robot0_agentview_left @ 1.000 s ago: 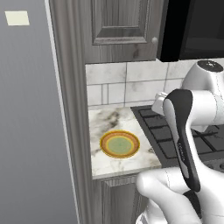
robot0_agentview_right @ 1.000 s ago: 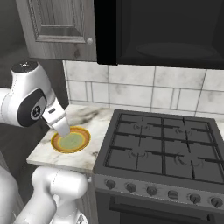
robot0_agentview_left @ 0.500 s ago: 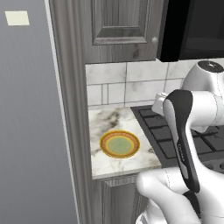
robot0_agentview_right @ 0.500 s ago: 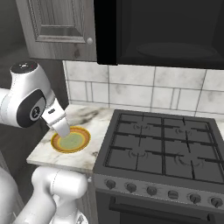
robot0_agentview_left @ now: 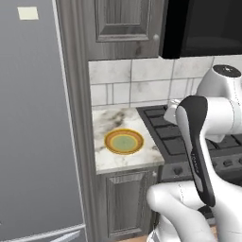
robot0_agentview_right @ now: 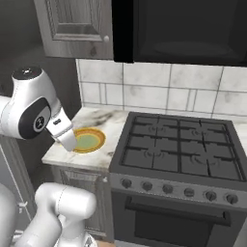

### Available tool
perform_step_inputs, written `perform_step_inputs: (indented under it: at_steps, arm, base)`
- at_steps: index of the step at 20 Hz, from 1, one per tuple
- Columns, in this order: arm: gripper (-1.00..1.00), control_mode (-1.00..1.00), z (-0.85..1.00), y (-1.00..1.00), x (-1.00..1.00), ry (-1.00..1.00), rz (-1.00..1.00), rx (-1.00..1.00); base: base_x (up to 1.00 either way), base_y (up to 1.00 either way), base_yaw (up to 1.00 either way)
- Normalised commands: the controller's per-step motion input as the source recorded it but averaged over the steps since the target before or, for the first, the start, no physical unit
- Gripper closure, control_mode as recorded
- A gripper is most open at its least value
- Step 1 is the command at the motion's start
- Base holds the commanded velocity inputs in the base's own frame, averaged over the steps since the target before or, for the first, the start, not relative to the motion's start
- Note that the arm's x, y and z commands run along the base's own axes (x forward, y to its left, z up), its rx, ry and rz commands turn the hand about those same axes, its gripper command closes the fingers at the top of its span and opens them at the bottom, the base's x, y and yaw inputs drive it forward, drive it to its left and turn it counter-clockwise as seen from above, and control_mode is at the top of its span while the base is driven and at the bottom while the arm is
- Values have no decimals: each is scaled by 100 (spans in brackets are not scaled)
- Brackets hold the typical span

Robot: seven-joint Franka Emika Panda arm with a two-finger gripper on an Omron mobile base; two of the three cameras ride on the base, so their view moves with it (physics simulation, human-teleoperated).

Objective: Pick up the marshmallow and place it in the cup of hot chocolate on the dining counter.

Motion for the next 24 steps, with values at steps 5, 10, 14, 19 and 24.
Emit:
perform_step_inputs:
  at_steps: [5, 10, 14, 19, 24]
  arm:
    - [100, 100, 0, 0, 0, 0, 0, 0]
    - [100, 100, 0, 0, 0, 0, 0, 0]
    - [100, 100, 0, 0, 0, 0, 0, 0]
    - [100, 100, 0, 0, 0, 0, 0, 0]
    - [100, 100, 0, 0, 0, 0, 0, 0]
  base:
    - [-50, 0, -9]
    - [-68, 0, -1]
    - [-89, 0, 1]
    - [-96, -14, 25]
    - [-52, 0, 66]
